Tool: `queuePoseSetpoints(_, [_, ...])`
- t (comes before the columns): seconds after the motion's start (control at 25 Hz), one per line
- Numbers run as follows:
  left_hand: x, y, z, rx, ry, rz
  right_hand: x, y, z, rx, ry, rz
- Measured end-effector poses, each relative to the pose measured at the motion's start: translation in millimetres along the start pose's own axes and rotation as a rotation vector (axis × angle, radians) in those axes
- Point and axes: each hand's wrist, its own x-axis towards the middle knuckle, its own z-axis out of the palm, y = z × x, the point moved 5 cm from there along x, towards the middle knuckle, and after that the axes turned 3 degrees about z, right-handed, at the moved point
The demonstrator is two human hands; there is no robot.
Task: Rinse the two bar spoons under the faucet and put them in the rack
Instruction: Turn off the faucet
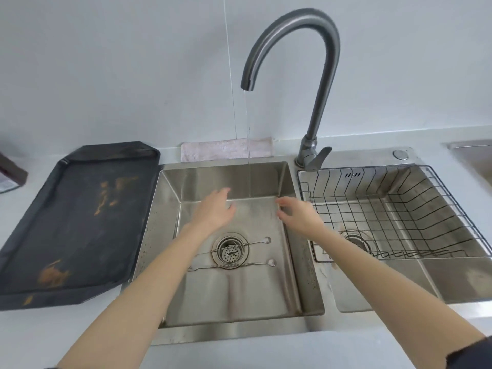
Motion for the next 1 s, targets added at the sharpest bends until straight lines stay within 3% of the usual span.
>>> queuePoseSetpoints(0.52, [30,198,-158,0.239,0.624,0.533,38,16,-140,0.11,0.437,-0.036])
queuePoseSetpoints(0.8, [79,224,-193,0.285,0.735,0.479,68,40,-151,0.115,0.401,0.003])
queuePoseSetpoints(1.0, [96,223,-196,0.317,0.807,0.389,69,40,-145,0.126,0.334,-0.067])
